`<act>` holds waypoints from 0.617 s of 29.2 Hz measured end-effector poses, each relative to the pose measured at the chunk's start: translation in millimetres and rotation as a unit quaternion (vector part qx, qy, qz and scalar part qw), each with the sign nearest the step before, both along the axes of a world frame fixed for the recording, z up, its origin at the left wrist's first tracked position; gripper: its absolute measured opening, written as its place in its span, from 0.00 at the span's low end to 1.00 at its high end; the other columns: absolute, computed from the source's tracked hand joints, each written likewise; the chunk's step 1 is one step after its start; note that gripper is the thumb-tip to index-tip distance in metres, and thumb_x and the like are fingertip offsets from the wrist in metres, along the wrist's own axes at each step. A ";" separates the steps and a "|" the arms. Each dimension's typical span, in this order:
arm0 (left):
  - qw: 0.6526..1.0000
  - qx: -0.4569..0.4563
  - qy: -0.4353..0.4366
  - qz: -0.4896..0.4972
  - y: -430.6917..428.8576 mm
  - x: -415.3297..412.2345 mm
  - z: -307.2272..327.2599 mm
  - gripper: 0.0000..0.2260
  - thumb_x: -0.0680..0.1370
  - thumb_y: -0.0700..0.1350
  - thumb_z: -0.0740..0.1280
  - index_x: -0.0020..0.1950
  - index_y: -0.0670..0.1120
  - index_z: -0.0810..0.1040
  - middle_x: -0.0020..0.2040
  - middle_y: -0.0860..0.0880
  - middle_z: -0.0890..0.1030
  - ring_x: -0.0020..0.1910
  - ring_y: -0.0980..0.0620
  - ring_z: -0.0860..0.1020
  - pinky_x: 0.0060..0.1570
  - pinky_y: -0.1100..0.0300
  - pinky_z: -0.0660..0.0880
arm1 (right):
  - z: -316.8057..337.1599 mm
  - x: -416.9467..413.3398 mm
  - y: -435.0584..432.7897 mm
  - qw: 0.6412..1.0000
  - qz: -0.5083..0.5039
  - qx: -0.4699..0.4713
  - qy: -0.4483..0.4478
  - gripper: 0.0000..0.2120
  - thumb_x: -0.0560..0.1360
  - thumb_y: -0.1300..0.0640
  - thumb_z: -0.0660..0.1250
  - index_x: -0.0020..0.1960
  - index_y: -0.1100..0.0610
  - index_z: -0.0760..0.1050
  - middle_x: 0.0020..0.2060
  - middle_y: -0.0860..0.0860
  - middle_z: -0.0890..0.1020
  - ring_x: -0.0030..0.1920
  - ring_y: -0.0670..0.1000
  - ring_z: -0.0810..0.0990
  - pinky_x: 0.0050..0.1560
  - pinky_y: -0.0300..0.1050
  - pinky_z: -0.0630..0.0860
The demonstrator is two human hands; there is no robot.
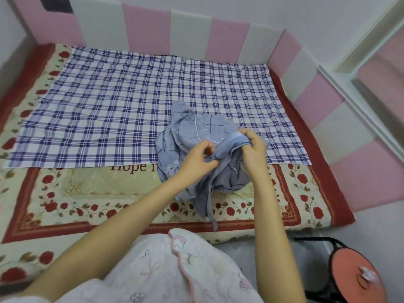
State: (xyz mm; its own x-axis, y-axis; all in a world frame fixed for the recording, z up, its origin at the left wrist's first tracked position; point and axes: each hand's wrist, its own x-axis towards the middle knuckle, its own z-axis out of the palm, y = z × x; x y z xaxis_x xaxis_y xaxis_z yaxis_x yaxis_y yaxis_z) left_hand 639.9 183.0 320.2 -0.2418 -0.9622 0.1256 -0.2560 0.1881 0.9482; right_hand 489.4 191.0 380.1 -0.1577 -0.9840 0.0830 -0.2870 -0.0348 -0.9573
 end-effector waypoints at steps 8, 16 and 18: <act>0.997 -0.024 -0.064 0.047 -1.9 21.7 -2.6 0.14 0.71 0.31 0.63 0.44 0.51 0.71 0.40 0.59 0.75 0.40 0.56 0.74 0.42 0.63 0.70 | -8.8 -4.5 7.4 1.000 -0.004 0.017 0.013 0.18 0.74 0.70 0.56 0.42 0.50 0.76 0.38 0.45 0.79 0.40 0.42 0.75 0.43 0.36 0.72; 0.990 -0.097 -0.070 0.079 -20.3 53.6 12.3 0.12 0.76 0.30 0.55 0.47 0.45 0.72 0.39 0.57 0.73 0.37 0.63 0.72 0.37 0.70 0.66 | -11.0 -1.9 5.9 0.997 -0.027 0.038 0.054 0.12 0.76 0.65 0.58 0.46 0.52 0.78 0.39 0.47 0.79 0.41 0.48 0.74 0.44 0.42 0.71; 0.989 -0.091 -0.088 0.075 -19.0 56.4 9.8 0.11 0.77 0.31 0.54 0.48 0.45 0.72 0.38 0.57 0.72 0.35 0.64 0.71 0.36 0.70 0.64 | -10.4 -0.4 4.9 0.997 -0.032 0.042 0.062 0.13 0.75 0.65 0.58 0.46 0.51 0.78 0.37 0.46 0.78 0.37 0.47 0.72 0.40 0.43 0.69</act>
